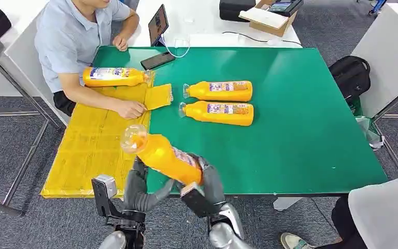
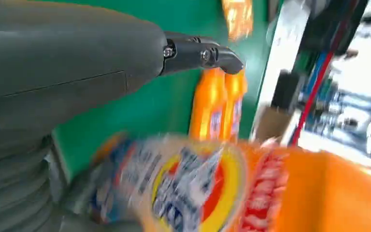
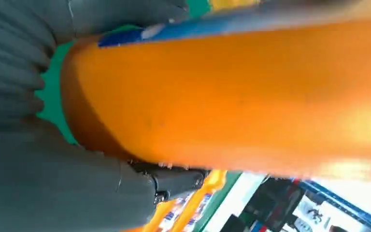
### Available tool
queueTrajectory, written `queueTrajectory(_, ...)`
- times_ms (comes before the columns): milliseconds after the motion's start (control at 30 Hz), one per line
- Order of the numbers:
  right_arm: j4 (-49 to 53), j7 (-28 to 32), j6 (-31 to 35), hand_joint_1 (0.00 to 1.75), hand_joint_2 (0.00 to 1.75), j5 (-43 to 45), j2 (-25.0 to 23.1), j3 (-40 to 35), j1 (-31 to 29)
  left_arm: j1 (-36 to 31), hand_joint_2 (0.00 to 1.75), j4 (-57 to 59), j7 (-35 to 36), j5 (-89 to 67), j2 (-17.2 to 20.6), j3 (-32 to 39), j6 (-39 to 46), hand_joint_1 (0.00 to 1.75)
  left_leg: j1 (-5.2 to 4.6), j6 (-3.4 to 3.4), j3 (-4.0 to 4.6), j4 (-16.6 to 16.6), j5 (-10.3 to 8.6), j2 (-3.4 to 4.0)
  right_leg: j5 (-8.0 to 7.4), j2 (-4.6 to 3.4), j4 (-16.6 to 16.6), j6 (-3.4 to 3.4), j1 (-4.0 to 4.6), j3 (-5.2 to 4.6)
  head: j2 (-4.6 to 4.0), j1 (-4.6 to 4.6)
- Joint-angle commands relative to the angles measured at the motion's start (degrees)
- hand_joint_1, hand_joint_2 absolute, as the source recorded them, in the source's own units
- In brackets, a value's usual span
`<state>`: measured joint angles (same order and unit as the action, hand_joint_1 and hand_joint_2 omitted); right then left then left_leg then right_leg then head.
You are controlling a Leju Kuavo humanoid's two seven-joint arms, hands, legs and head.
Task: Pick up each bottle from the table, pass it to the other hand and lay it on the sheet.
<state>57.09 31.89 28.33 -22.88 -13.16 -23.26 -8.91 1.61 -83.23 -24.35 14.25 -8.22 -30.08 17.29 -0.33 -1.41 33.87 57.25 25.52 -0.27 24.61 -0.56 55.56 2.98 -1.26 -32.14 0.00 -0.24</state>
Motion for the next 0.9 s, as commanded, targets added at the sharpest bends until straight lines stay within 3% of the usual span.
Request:
queueTrajectory(33, -10.1, 0.9, -0.2, 1.75, 1.75, -0.7, -1.4, -8.8, -4.6, -1.6, 1.75, -0.7, 0.5, 1.1, 2.9, -3.1, -1.9, 0.0, 0.11, 0.12, -0.16, 0.0, 0.07, 0.12, 0.02, -0.06, 0.0, -0.16, 0.12, 0.16, 0.0, 0.0)
queueTrajectory(467, -12.5, -0.5, 1.6, 1.75, 1.75, -3.2, -1.8, -14.4, -5.6, -4.4, 1.75, 4.3, 3.3, 4.1, 1.9, -2.8, -2.9, 0.0, 0.06, 0.08, -0.07, 0.0, 0.0, -0.06, 0.01, 0.12, -0.1, -0.12, 0.07, 0.09, 0.0, 0.02)
queueTrajectory(500, -13.2, -0.3, 0.8, 1.75, 1.75, -2.9, -1.9, -15.2, -5.9, -4.4, 1.75, 4.3, 2.9, 4.3, 1.7, -2.3, -2.3, 0.38, 0.11, 0.11, -0.13, 0.0, 0.03, -0.04, 0.03, 0.12, -0.1, -0.16, 0.12, 0.16, 0.0, 0.02)
queueTrajectory(533, -13.4, -0.1, 0.5, 1.68, 1.75, -2.8, -1.8, -15.6, -6.0, -4.5, 1.75, 4.4, 2.7, 4.4, 1.6, -2.2, -2.2, 1.62, 0.13, 0.13, -0.18, 0.0, 0.04, -0.03, 0.03, 0.12, -0.1, -0.19, 0.15, 0.21, 0.0, 0.02)
queueTrajectory(800, -13.4, -0.1, 0.5, 1.68, 1.75, -2.8, -1.8, -15.6, -6.0, -4.5, 1.75, 4.4, 2.7, 4.4, 1.6, -2.2, -2.2, 1.62, 0.13, 0.13, -0.18, 0.0, 0.04, -0.03, 0.03, 0.12, -0.1, -0.19, 0.15, 0.21, 0.0, 0.02)
queueTrajectory(833, -13.4, 0.1, 0.6, 1.45, 1.75, -2.8, -1.8, -15.8, -6.0, -4.6, 1.75, 4.5, 2.7, 4.4, 1.6, -2.2, -2.2, 1.75, 0.07, 0.09, -0.12, 0.0, 0.02, -0.02, 0.02, 0.09, -0.1, -0.13, 0.08, 0.13, 0.0, 0.02)
queueTrajectory(867, -13.4, 0.3, 0.5, 1.08, 1.75, -2.7, -1.8, -16.1, -6.0, -4.7, 1.75, 4.6, 2.9, 4.8, 1.5, -1.9, -2.1, 1.75, 0.08, 0.1, -0.13, 0.0, 0.02, -0.02, 0.02, 0.09, -0.1, -0.14, 0.09, 0.15, 0.0, 0.02)
queueTrajectory(900, -13.5, 0.5, 0.1, 0.07, 1.75, -2.2, -1.9, -16.3, -6.0, -4.9, 1.75, 4.9, 3.4, 5.7, 1.4, -1.6, -2.2, 1.75, 0.07, 0.08, -0.11, 0.0, 0.01, 0.0, 0.01, 0.07, -0.1, -0.12, 0.07, 0.11, 0.0, 0.0)
